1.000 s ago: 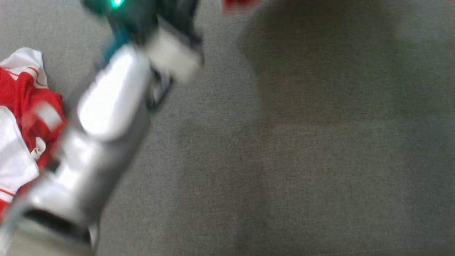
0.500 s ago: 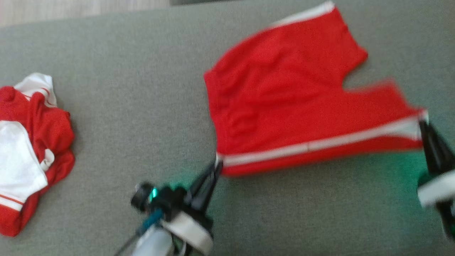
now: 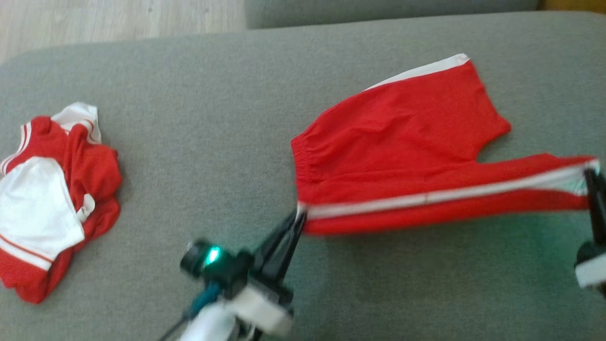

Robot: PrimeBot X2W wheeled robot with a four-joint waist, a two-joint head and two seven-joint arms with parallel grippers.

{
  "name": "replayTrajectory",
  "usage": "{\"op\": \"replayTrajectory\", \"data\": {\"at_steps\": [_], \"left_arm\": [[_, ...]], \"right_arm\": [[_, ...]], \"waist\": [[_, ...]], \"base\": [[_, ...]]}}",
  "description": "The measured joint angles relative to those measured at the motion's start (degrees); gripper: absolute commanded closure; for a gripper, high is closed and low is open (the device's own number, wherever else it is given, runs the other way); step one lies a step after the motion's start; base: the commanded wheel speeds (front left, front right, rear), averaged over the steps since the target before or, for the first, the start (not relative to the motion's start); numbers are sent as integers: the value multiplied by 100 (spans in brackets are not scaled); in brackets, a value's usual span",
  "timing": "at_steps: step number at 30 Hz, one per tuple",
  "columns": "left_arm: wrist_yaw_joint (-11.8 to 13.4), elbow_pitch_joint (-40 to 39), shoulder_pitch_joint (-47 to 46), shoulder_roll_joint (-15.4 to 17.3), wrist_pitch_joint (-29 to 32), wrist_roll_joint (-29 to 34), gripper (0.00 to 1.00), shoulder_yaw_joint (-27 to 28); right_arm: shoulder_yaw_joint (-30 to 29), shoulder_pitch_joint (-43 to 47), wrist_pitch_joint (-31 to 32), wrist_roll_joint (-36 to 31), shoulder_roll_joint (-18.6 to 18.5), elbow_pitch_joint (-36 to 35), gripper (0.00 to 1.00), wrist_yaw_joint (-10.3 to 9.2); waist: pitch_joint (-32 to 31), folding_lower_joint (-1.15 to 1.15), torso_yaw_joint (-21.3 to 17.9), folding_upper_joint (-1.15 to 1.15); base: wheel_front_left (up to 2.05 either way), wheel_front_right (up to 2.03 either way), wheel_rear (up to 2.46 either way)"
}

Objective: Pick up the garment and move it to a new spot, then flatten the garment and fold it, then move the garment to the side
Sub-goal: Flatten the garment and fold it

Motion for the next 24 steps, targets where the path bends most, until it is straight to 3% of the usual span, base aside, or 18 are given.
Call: {"op": "replayTrajectory", "data": {"at_steps": [8,16,20,23,24], "left_arm": [[-9,541,-1346,-357,8,-62,100,42],[-60,1265,-2362,-528,7,-324,100,-53],[-65,1350,-2644,-537,7,-356,100,-59],[-66,1416,-2826,-543,5,-415,100,-82],[-65,1432,-2850,-545,5,-453,100,-92]], "right_arm": [[-89,-1356,341,-320,114,343,100,0],[396,-2795,402,-489,-44,1441,99,0],[611,-3217,389,-489,-90,1794,78,0],[835,-3593,286,-486,-104,2158,44,0],[911,-3689,242,-486,-104,2272,44,0]], "waist": [[453,2,216,0],[1043,2,441,0],[1233,2,497,0],[1388,2,522,0],[1425,2,525,0]], "base": [[0,0,0],[0,0,0],[0,0,0],[0,0,0],[0,0,0]]}}
